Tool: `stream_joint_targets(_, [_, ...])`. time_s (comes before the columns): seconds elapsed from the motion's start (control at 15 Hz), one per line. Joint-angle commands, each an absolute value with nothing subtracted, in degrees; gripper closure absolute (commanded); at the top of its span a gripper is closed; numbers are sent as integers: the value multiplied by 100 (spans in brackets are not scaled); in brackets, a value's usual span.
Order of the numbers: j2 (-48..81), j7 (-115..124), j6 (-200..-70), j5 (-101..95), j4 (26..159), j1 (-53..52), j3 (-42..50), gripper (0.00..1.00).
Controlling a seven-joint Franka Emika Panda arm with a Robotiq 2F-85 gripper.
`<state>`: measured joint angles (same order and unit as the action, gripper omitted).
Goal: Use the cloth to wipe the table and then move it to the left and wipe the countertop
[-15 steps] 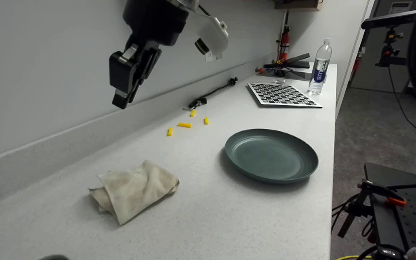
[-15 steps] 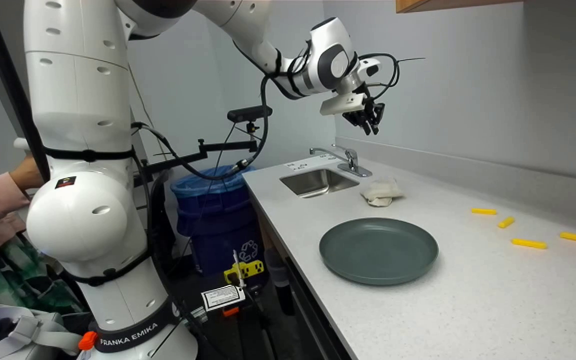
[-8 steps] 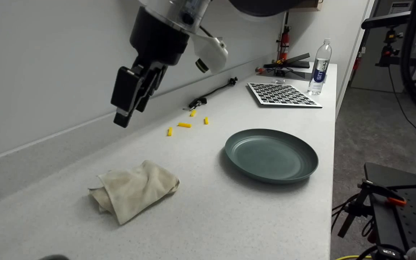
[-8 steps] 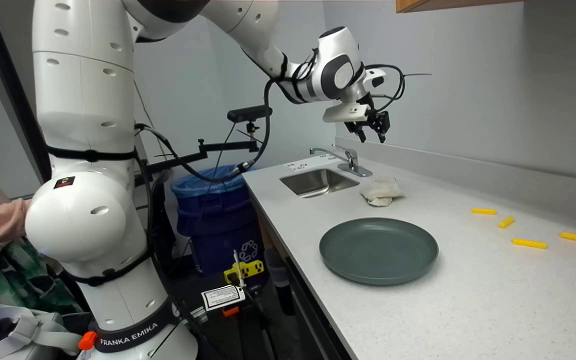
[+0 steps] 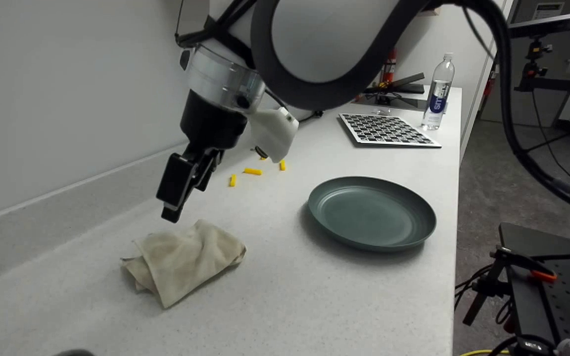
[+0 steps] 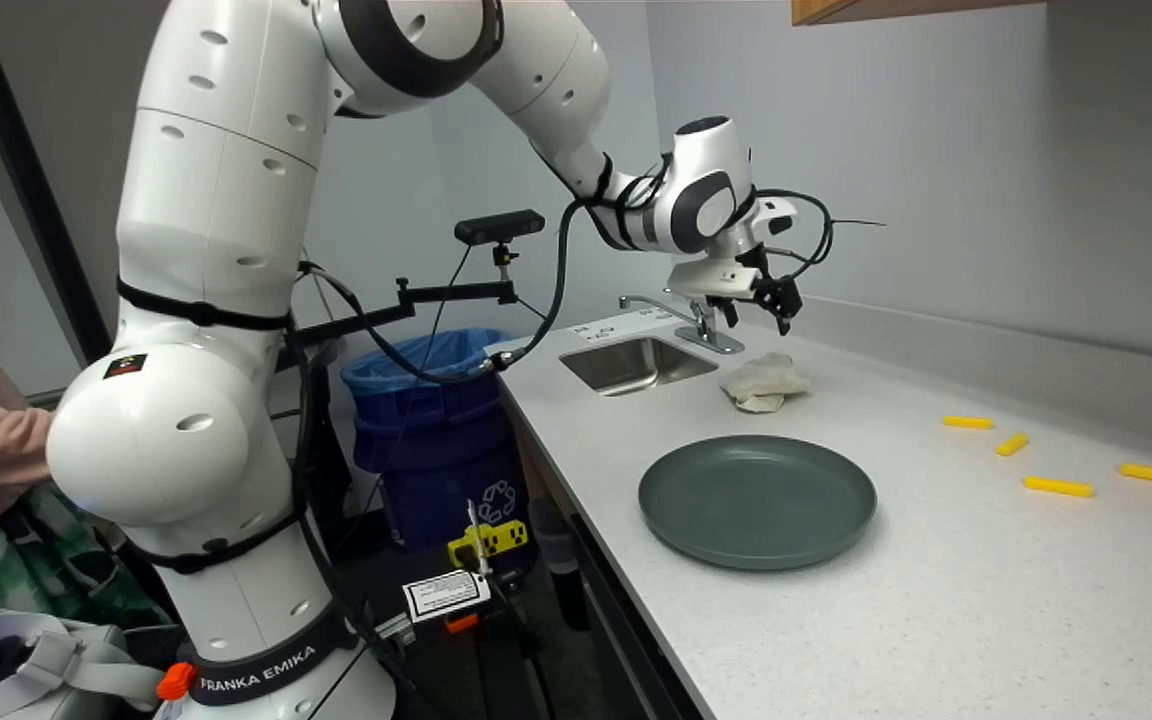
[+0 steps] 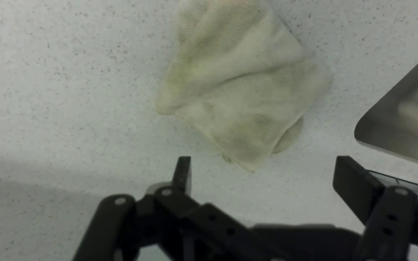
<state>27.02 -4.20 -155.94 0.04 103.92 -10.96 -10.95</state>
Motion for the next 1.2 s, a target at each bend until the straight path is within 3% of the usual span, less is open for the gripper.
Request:
stream_joint_targets(0.0, [3291,-569,-15507,24,9802,-1101,-1167,0])
stream_joint_targets(1.13, [4109,-434,-15377,79,9528,-1069,-1156,0])
